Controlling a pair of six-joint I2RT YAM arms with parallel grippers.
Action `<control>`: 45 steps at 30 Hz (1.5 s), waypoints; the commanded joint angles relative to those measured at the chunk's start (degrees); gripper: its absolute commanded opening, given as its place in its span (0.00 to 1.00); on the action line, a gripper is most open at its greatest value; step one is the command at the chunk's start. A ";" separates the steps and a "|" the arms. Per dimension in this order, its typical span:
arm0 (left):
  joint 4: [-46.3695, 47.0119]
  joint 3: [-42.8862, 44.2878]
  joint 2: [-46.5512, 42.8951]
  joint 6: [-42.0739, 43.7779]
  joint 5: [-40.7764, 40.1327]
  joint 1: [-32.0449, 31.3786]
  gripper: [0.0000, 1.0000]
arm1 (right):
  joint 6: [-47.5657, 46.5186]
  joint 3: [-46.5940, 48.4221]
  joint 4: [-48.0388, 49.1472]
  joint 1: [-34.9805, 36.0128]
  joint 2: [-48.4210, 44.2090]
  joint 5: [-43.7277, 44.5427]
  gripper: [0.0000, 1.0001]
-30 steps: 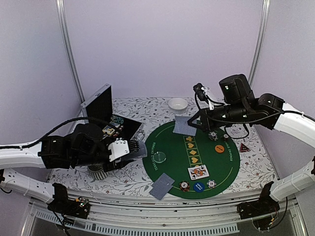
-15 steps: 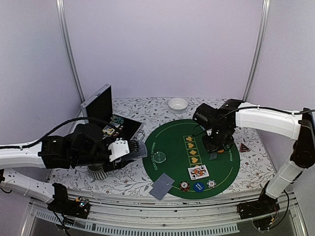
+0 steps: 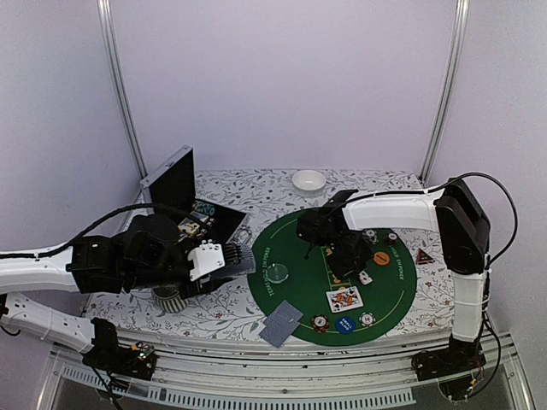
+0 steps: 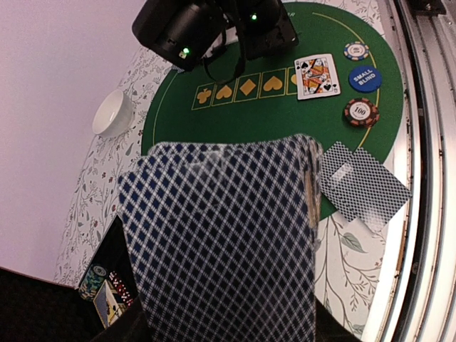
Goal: Distribute texas hold em gaming equipment
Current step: Flop the poker card in the community card area.
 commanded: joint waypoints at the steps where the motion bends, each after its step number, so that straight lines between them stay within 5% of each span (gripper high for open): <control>1: 1.12 0.21 -0.45 -0.10 0.13 0.47 0.53 | -4.15 3.50 5.10 0.17 3.79 -3.88 0.03; 30: 1.21 0.11 -0.59 0.01 0.30 0.48 0.53 | -4.96 9.03 12.92 -7.13 11.83 -20.88 0.05; 34: 1.21 0.05 -0.59 -0.02 0.31 0.48 0.53 | -5.59 9.07 13.63 -7.32 11.83 -22.86 0.30; 45: 1.30 -0.06 -0.26 0.09 0.22 0.53 0.53 | -11.35 6.19 25.60 -8.04 -2.07 -33.49 0.60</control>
